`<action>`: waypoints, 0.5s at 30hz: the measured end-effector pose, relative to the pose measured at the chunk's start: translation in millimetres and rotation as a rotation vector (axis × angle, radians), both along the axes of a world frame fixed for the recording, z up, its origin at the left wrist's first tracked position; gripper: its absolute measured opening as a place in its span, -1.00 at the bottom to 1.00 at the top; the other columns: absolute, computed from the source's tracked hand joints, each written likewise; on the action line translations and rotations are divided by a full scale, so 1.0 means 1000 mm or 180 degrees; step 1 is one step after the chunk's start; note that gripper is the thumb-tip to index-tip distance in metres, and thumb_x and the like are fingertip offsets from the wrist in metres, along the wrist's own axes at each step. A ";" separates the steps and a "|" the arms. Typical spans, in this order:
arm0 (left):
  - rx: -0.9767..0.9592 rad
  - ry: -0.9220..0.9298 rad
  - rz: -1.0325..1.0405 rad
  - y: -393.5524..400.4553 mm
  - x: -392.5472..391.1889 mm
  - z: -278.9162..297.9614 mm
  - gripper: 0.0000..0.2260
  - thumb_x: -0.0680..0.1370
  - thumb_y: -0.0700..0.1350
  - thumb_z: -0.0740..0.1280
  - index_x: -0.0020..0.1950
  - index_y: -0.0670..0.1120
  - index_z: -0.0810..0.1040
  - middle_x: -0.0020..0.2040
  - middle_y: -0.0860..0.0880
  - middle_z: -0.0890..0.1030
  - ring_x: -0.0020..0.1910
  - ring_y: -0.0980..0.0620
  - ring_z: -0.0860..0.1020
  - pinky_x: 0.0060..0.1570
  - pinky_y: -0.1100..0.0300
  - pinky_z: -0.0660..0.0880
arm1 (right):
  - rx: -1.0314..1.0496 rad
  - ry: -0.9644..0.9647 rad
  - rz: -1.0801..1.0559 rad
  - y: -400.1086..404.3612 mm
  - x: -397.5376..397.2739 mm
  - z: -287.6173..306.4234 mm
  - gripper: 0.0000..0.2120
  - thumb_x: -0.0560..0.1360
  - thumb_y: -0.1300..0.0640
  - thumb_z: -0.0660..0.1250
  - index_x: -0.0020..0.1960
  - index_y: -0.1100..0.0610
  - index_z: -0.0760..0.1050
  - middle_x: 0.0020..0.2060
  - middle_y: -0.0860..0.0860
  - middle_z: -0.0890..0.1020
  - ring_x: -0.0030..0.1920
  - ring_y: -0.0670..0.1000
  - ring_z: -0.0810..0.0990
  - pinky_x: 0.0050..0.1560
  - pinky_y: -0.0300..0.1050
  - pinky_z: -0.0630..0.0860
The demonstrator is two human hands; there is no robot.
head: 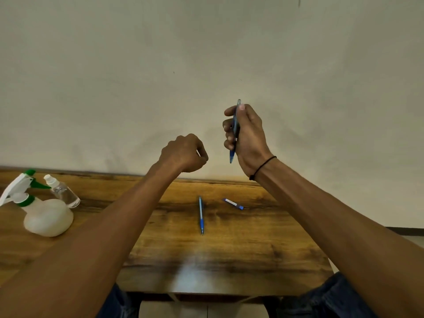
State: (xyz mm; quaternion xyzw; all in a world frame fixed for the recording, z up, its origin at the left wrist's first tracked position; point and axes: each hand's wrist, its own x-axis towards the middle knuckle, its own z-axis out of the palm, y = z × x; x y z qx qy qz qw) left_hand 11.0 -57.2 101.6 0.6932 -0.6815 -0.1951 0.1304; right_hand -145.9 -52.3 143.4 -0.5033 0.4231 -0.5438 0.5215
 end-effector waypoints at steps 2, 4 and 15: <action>-0.0033 -0.0062 -0.0048 0.001 -0.003 0.003 -0.88 0.58 -0.10 0.43 0.09 0.02 0.72 0.11 -0.06 0.70 0.05 -0.10 0.68 0.14 -0.10 0.63 | 0.0199 -0.0248 0.0044 0.005 0.002 0.014 -0.54 0.73 -0.11 0.05 -0.17 0.16 0.44 -0.41 0.04 0.41 -0.51 -0.07 0.25 -0.48 -0.21 0.18; -0.0058 -0.0102 -0.0079 0.001 -0.005 0.008 -0.86 0.59 -0.10 0.43 0.12 -0.01 0.72 0.12 -0.07 0.71 0.05 -0.10 0.68 0.14 -0.10 0.64 | 0.0331 -0.0389 0.0047 0.008 0.002 0.025 -0.48 0.71 -0.15 0.08 -0.29 0.14 0.40 -0.49 0.02 0.35 -0.55 -0.07 0.19 -0.52 -0.24 0.12; -0.0037 -0.0177 -0.0090 0.002 -0.004 0.018 -0.87 0.59 -0.07 0.42 0.10 -0.01 0.71 0.07 -0.06 0.72 0.03 -0.11 0.69 0.13 -0.10 0.64 | 0.0718 -0.0906 0.0183 0.020 -0.001 0.048 -0.48 0.65 -0.11 0.02 -0.41 0.13 0.26 -0.58 -0.02 0.21 -0.54 -0.05 0.10 -0.51 -0.25 0.09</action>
